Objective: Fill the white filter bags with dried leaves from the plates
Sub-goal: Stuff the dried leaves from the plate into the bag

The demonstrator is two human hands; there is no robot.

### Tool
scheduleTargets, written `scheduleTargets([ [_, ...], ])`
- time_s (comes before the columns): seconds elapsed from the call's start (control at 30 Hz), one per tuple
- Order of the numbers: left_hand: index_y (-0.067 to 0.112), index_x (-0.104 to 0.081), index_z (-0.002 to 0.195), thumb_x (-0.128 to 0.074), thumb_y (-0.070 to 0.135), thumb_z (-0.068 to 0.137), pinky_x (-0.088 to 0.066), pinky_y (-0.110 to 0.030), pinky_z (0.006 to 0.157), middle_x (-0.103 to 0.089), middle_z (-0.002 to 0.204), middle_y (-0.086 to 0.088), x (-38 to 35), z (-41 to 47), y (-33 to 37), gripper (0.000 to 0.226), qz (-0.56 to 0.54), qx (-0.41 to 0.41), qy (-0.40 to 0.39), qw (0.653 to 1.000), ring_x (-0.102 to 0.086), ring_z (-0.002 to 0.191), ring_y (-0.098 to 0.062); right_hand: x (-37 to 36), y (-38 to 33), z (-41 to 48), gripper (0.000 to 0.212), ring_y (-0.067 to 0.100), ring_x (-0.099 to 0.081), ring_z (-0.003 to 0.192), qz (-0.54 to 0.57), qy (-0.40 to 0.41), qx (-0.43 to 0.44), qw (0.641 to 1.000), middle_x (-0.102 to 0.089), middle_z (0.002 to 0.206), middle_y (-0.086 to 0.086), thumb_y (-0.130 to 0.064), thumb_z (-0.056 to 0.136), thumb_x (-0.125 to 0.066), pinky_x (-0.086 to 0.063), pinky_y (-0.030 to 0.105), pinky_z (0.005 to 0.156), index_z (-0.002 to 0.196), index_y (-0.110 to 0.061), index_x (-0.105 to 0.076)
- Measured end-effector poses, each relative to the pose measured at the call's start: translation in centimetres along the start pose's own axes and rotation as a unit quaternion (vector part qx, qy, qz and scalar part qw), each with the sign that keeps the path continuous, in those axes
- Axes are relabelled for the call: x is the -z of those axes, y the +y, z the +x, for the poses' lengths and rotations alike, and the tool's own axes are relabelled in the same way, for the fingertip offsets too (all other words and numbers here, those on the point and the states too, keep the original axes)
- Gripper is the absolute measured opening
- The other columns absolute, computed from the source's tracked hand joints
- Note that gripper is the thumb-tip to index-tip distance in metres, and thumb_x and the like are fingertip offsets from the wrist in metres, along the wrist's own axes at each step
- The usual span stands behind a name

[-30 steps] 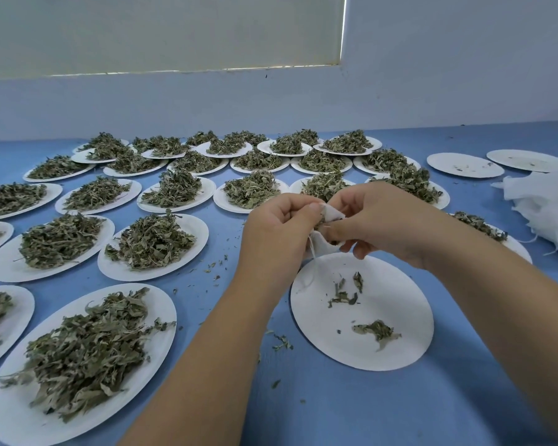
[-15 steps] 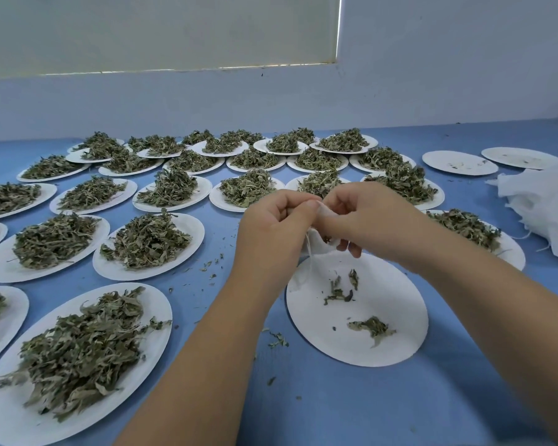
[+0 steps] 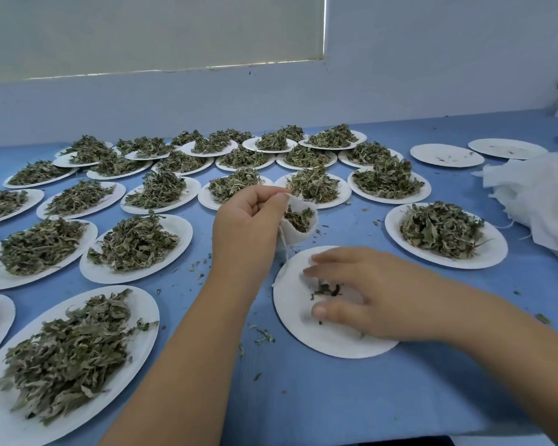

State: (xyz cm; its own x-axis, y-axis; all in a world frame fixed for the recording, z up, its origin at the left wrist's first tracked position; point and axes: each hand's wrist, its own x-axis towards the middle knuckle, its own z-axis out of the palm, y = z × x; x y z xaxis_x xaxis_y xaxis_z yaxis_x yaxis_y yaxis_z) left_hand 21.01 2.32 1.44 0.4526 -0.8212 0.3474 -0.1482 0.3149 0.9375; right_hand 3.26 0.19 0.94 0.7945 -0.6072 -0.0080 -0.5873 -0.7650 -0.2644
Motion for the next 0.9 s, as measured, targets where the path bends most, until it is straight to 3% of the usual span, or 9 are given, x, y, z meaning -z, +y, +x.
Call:
scheduleTargets([
  [0.13, 0.024, -0.072, 0.079, -0.061, 0.017, 0.092, -0.028, -0.019, 0.041, -0.041, 0.048, 0.009, 0.0, -0.1, 0.0, 0.018, 0.002, -0.001, -0.002, 1.000, -0.030, 0.043, -0.010, 0.6, 0.1, -0.9, 0.059, -0.005, -0.025, 0.135, -0.025, -0.045, 0.011, 0.999, -0.029, 0.151, -0.022, -0.068, 0.086, -0.041, -0.022, 0.022, 0.113, 0.139, -0.041, -0.044],
  [0.27, 0.022, -0.072, 0.080, -0.061, 0.016, 0.092, -0.030, -0.019, 0.040, -0.043, 0.050, 0.006, 0.0, 0.0, 0.0, 0.018, -0.005, 0.009, -0.006, 1.000, -0.032, 0.042, -0.009, 2.0, 0.5, -1.8, 0.042, -0.008, -0.037, 0.125, 0.005, -0.085, 0.027, 0.996, -0.041, 0.137, -0.030, -0.053, 0.092, -0.050, -0.029, 0.021, 0.109, 0.133, -0.043, -0.050],
  [0.4, 0.021, -0.072, 0.081, -0.061, 0.016, 0.093, -0.031, -0.018, 0.040, -0.044, 0.052, 0.004, 0.0, 0.0, 0.0, 0.018, -0.007, 0.016, -0.005, 1.000, -0.034, 0.042, -0.008, 2.0, 0.5, -1.9, 0.045, -0.006, -0.032, 0.129, 0.000, -0.097, 0.048, 0.994, -0.034, 0.143, -0.028, -0.041, 0.095, -0.053, -0.024, 0.018, 0.108, 0.138, -0.047, -0.043],
  [0.53, 0.020, -0.072, 0.082, -0.060, 0.016, 0.093, -0.031, -0.018, 0.040, -0.044, 0.052, 0.005, 0.0, -0.1, 0.0, 0.016, -0.005, 0.016, -0.004, 1.000, -0.034, 0.042, -0.008, 1.0, 0.3, -1.7, 0.040, -0.003, -0.032, 0.127, -0.026, -0.076, 0.064, 0.995, -0.034, 0.145, -0.023, -0.027, 0.097, -0.053, -0.026, 0.011, 0.097, 0.134, -0.043, -0.051],
  [0.67, 0.022, -0.072, 0.081, -0.060, 0.016, 0.093, -0.031, -0.018, 0.040, -0.045, 0.052, 0.005, 0.1, -0.1, 0.0, 0.018, -0.005, 0.015, -0.005, 1.000, -0.034, 0.042, -0.008, 1.4, 0.6, -1.6, 0.036, -0.010, -0.042, 0.103, -0.022, -0.062, 0.050, 0.997, -0.049, 0.127, -0.026, -0.021, 0.093, -0.058, -0.028, -0.001, 0.082, 0.123, -0.040, -0.062],
  [0.73, 0.023, -0.072, 0.080, -0.060, 0.016, 0.093, -0.031, -0.018, 0.040, -0.044, 0.052, 0.004, 0.1, 0.0, 0.0, 0.019, -0.009, 0.016, -0.006, 1.000, -0.034, 0.042, -0.008, 1.7, 0.9, -1.7, 0.037, -0.012, -0.042, 0.096, -0.010, -0.057, 0.033, 0.998, -0.048, 0.119, -0.029, -0.025, 0.091, -0.062, -0.031, 0.002, 0.082, 0.122, -0.044, -0.060],
  [0.9, 0.022, -0.072, 0.079, -0.060, 0.015, 0.093, -0.032, -0.017, 0.040, -0.045, 0.050, 0.006, 0.0, 0.0, 0.0, 0.019, -0.013, 0.016, -0.006, 1.000, -0.035, 0.040, -0.007, 2.2, 1.3, -2.2, 0.049, -0.005, -0.044, 0.102, -0.016, -0.073, -0.020, 0.997, -0.038, 0.118, -0.031, -0.041, 0.087, -0.065, -0.041, 0.023, 0.091, 0.130, -0.054, -0.046],
])
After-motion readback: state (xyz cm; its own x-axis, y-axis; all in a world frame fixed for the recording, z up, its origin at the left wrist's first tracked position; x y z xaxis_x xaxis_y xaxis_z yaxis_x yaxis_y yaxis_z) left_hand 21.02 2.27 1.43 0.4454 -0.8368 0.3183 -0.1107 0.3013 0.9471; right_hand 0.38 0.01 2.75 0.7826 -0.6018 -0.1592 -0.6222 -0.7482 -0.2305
